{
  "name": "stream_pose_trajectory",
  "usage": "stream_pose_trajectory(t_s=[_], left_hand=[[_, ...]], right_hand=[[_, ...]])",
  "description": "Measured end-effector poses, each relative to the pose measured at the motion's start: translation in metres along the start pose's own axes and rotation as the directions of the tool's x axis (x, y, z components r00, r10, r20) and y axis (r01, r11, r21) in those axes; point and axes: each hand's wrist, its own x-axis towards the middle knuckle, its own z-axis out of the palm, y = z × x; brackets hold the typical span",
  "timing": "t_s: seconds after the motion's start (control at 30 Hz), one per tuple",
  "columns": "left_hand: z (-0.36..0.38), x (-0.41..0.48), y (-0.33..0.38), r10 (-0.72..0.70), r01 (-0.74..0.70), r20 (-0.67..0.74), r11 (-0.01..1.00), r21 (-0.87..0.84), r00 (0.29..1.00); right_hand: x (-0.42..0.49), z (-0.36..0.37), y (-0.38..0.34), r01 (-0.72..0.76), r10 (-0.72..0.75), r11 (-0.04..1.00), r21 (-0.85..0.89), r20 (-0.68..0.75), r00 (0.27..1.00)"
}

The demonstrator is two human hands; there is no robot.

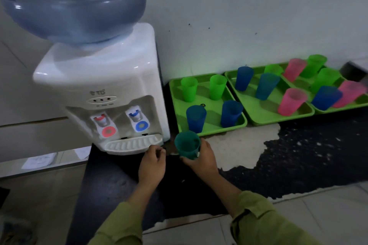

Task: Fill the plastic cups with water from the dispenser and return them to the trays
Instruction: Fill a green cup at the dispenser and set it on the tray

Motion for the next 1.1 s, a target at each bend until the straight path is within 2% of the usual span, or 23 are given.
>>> stream_pose_trajectory(t_s=[0.3, 0.43, 0.53, 0.83, 1.1], left_hand=[[0.105, -0.023, 0.087, 0.125, -0.127, 0.054, 0.991, 0.042, 0.991], [0.145, -0.023, 0.119, 0.275, -0.286, 0.088, 0.945, 0.158, 0.958], [0.161, -0.020, 0.134, 0.333, -0.348, 0.101, 0.903, 0.254, 0.938], [0.191, -0.008, 0.144, 0.227, -0.264, 0.149, 0.908, 0.325, 0.963], [0.199, -0.003, 0.145, 0.201, -0.222, 0.101, 0.929, 0.297, 0.974]], right_hand=[[0.023, -0.132, 0.077, -0.017, 0.017, 1.000, 0.001, -0.044, 0.999], [0.044, -0.189, 0.100, -0.007, 0.005, 1.000, -0.014, -0.114, 0.993], [0.066, -0.224, 0.108, 0.011, -0.007, 1.000, 0.026, -0.168, 0.986], [0.146, -0.273, 0.120, 0.046, -0.050, 0.999, -0.024, -0.191, 0.980], [0.190, -0.263, 0.132, -0.051, 0.044, 0.998, -0.048, -0.139, 0.989]])
